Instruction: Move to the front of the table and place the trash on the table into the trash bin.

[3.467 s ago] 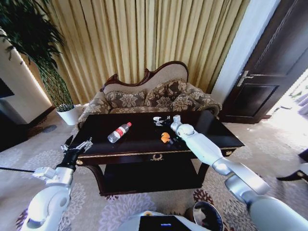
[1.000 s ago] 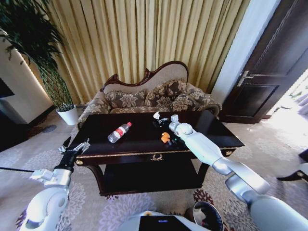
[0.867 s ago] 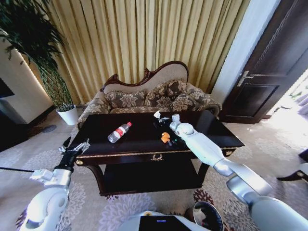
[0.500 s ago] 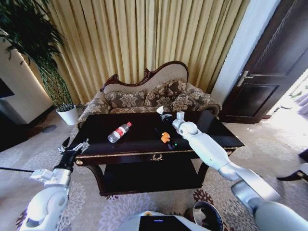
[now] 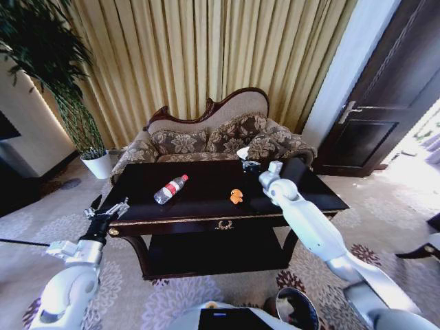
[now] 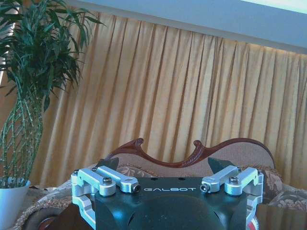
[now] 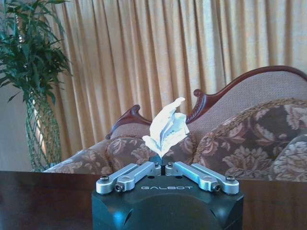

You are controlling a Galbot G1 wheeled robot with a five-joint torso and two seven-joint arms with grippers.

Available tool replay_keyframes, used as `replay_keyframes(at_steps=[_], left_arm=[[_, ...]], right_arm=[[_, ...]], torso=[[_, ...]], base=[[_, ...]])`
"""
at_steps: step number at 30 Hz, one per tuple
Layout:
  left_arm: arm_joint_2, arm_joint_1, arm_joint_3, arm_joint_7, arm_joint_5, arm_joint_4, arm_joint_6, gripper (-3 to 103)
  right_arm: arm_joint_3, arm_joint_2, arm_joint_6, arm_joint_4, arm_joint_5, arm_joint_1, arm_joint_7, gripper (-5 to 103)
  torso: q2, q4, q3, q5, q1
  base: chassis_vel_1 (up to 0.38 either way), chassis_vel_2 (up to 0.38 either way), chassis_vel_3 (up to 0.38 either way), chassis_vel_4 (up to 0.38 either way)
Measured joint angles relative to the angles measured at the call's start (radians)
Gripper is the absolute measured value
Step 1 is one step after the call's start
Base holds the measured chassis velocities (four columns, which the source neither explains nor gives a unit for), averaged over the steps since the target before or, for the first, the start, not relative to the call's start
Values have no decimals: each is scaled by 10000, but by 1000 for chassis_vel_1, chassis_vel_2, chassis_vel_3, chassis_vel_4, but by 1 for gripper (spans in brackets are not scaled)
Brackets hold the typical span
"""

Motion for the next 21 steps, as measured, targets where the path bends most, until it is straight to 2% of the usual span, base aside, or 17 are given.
replay_keyframes(at_steps=[9,21], left_arm=[[4,-61,127,0,145,-45,52,100],[-14,-28,144,-2,205,-124,53,100]], right_arm=[[917,-364,215,709,-50,-1049,-95,0],[1333,-528,221,1180,-117,-1569,-259,0]], torso=[[0,-1,0,-1,-1],[0,3,0,0,-1]], base=[[0,0,0,0],[18,-24,-19,26]])
